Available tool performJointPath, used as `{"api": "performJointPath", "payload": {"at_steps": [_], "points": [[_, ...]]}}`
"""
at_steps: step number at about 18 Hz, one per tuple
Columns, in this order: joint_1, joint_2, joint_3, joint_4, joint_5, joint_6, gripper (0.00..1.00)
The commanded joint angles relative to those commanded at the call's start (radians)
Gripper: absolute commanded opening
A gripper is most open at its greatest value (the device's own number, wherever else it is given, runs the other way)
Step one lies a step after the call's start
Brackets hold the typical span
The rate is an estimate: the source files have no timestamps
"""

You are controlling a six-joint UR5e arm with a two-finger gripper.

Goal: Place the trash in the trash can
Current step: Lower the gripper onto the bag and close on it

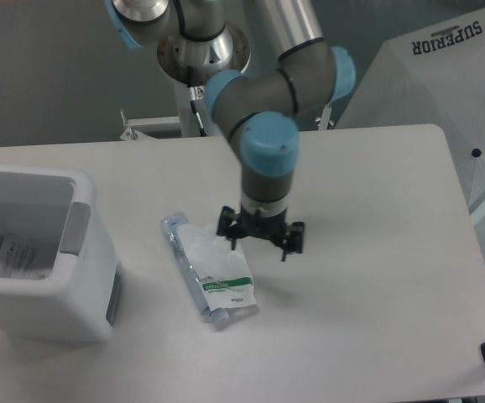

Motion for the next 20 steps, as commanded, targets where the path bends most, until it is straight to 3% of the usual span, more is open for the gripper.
{"api": "performJointPath", "payload": {"at_steps": [7, 15, 20], "points": [[-0.080, -0.060, 0.023, 0.000, 0.006, -0.190, 1.00], [-0.098, -0.081, 0.017, -0.002, 0.012, -0.203, 1.00], [-0.101, -0.081, 0.012, -0.002, 0.012, -0.203, 0.77]]}}
